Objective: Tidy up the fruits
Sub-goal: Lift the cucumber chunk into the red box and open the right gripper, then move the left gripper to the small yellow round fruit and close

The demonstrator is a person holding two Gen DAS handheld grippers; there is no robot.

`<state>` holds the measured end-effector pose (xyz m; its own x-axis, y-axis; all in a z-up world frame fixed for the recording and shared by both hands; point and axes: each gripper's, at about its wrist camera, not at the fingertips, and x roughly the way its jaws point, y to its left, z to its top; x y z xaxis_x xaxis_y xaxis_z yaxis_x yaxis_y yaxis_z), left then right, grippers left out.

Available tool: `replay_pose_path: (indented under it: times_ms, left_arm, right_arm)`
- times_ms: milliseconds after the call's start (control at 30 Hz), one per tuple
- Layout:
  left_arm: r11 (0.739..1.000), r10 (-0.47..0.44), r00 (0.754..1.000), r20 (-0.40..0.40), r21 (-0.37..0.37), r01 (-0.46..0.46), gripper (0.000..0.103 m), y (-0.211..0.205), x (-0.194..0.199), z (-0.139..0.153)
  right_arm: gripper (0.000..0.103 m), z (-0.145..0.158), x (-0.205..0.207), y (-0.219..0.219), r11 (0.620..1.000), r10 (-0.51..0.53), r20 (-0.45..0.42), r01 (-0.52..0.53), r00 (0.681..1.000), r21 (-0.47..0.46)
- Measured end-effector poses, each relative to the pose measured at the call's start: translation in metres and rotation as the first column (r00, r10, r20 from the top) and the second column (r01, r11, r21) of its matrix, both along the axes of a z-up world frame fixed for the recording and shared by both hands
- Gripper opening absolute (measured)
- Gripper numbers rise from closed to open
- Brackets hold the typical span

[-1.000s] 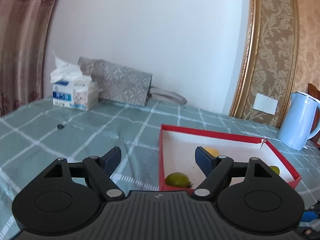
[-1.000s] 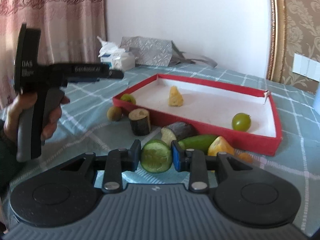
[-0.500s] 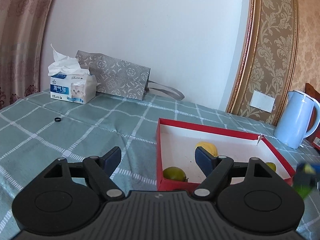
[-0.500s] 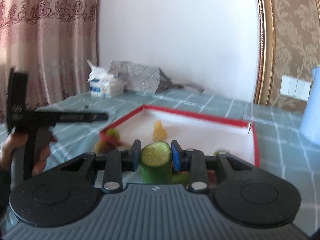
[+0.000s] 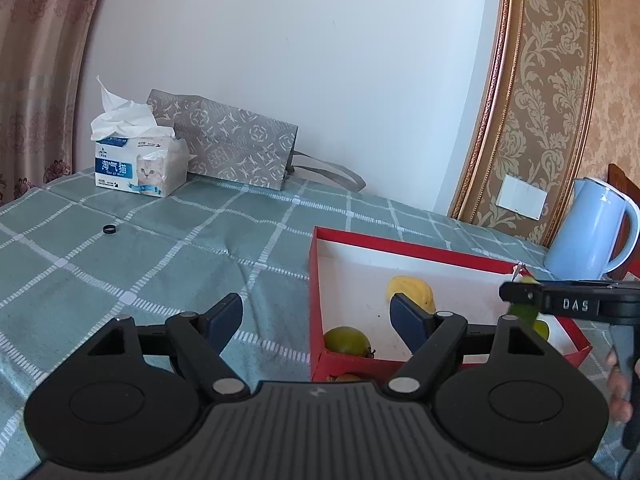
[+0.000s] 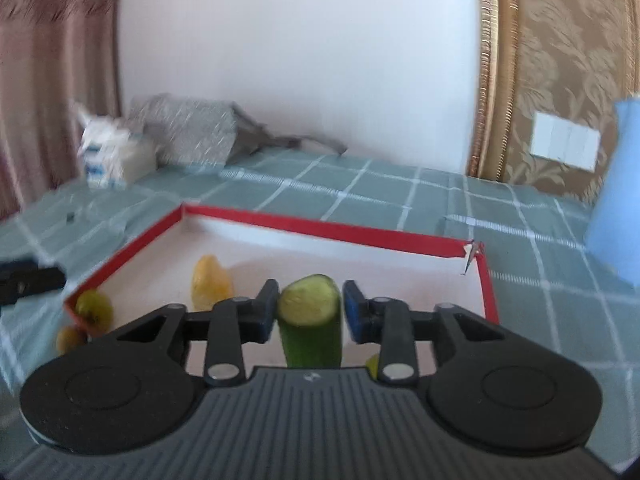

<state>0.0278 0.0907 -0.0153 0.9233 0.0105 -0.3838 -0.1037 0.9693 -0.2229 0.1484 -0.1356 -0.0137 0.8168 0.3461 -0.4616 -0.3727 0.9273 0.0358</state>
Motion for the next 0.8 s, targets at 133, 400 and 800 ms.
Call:
replay_pose_path:
  times_ms: [133,400,800]
  left_arm:
    - [1.000,-0.001,1.000,-0.003,-0.012,0.001,0.081,0.002,0.001,0.000]
    - [1.000,-0.017,1.000,-0.007,0.006,0.017,0.082,-0.002,-0.004,-0.002]
    - [0.998,-0.037,0.999,-0.032,0.044,0.038,0.083,-0.007,-0.021,-0.010]
  right_arm:
    - [0.103,0.006,-0.017,-0.014,0.996,-0.078,0.097,0.074,0.992,0.039]
    - [0.103,0.014,-0.078,-0.050,0.978,-0.050,0.083,0.032,0.995,0.206]
    - [0.103,-0.005,-0.129,-0.060,0.977,-0.079,0.107,0.055,0.991,0.205]
